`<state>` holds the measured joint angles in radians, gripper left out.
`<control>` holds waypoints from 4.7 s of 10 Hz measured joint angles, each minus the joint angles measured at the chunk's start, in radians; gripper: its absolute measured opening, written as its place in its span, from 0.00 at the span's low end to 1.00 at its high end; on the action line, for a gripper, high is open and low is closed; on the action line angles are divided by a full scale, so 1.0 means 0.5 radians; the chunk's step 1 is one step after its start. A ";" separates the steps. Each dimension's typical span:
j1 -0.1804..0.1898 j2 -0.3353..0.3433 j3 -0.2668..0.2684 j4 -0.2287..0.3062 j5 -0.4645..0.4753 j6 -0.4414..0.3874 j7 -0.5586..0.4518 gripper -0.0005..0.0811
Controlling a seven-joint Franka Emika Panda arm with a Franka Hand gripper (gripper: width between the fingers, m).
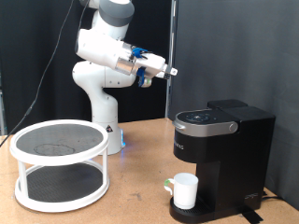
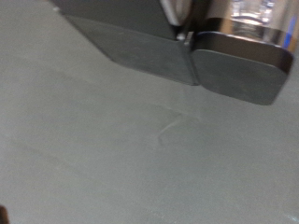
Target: Make a cup of coffee with the keurig machine
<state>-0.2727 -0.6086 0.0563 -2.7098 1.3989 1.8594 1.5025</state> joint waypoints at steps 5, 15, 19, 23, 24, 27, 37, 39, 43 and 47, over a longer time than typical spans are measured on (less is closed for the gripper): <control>-0.075 0.016 0.407 0.357 -0.816 0.469 0.304 0.91; -0.344 0.206 0.915 0.846 -2.021 0.602 0.978 0.91; -0.394 0.434 0.985 1.118 -2.121 0.450 1.049 0.91; -0.398 0.642 0.995 1.191 -2.171 0.413 1.036 0.91; -0.398 0.679 1.001 1.186 -2.181 0.416 1.021 0.91; -0.389 0.775 1.036 1.130 -2.177 0.511 0.964 0.91; -0.360 0.823 1.105 0.900 -2.102 0.744 0.854 0.01; -0.363 0.856 1.109 0.890 -2.107 0.788 0.863 0.01; -0.367 0.914 1.109 0.899 -2.121 0.805 0.873 0.01; -0.383 0.984 1.105 0.981 -2.120 0.674 0.903 0.01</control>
<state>-0.4644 -0.1166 0.6087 -2.2193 0.3389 2.1964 1.9539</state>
